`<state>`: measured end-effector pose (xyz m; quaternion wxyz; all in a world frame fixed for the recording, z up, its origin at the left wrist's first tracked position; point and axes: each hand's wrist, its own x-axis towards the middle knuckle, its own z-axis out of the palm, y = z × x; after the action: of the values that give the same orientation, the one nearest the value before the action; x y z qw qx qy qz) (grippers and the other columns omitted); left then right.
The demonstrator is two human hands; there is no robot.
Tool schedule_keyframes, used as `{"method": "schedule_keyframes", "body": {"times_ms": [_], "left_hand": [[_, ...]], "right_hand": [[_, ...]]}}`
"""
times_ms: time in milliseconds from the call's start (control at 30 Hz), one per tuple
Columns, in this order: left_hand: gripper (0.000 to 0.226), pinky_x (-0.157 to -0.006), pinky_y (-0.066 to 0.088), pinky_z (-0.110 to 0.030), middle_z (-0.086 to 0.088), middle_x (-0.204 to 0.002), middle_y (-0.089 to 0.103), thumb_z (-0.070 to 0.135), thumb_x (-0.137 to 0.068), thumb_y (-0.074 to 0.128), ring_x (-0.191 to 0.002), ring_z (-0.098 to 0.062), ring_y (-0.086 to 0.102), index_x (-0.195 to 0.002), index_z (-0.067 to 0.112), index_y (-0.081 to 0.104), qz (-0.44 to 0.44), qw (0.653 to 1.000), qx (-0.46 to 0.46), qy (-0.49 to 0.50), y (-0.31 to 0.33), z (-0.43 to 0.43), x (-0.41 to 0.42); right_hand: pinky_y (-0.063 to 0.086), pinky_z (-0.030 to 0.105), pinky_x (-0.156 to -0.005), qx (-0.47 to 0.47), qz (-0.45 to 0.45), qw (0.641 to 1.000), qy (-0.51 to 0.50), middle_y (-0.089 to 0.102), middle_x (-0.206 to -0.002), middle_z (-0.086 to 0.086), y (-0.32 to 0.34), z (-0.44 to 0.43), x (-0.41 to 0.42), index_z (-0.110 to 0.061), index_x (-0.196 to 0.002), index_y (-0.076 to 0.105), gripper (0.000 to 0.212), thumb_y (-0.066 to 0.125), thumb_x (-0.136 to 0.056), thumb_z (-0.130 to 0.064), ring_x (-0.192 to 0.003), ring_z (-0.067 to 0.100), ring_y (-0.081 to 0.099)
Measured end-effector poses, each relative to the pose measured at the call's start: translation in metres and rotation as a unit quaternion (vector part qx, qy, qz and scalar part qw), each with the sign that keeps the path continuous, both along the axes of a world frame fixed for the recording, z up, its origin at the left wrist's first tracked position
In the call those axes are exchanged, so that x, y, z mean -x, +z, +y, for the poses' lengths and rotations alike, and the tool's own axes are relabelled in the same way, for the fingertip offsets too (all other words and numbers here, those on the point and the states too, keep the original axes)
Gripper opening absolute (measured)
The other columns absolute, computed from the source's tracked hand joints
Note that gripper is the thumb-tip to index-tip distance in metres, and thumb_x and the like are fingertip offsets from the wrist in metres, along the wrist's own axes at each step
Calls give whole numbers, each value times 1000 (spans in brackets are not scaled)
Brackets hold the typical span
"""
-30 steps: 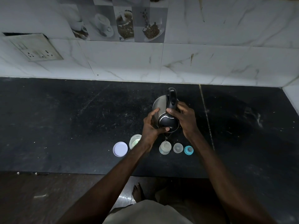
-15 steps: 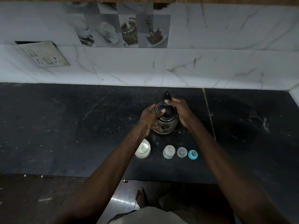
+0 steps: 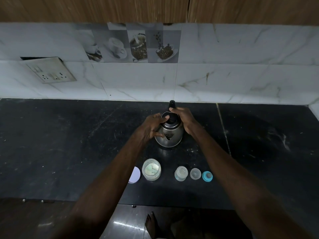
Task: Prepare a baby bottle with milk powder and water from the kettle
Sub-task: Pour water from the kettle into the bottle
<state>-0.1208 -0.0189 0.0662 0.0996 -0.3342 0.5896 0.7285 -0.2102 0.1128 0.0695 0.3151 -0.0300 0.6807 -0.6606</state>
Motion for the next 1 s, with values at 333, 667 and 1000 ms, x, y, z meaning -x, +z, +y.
{"method": "schedule_keyframes", "body": {"times_ms": [333, 667, 1000], "left_hand": [[42, -78, 64, -57, -2, -108, 73, 28, -95, 75, -96, -21, 67, -132, 9, 66, -13, 1000, -17, -7, -4, -13, 13], [47, -72, 64, -55, -6, -114, 71, 32, -95, 75, -94, -23, 67, -133, 7, 65, -26, 1000, 1, -12, -9, -17, 23], [47, -79, 61, -63, -18, -135, 67, 32, -95, 75, -121, -38, 64, -131, 4, 65, -34, 999, 16, -4, -10, -15, 26]], "right_hand": [[53, 41, -89, -29, 0, 1000, -4, 73, -107, 26, -7, -9, 10, 12, -117, 71, 36, 70, -99, -19, -94, 32, 69], [54, 45, -95, -59, 1, 998, 4, 73, -118, 29, -6, -15, 17, 7, -120, 73, 36, 68, -101, -24, -97, 32, 69], [52, 42, -93, -57, 6, 998, 15, 72, -120, 31, -10, -13, 20, 9, -120, 71, 39, 66, -102, -25, -98, 32, 68]]}}
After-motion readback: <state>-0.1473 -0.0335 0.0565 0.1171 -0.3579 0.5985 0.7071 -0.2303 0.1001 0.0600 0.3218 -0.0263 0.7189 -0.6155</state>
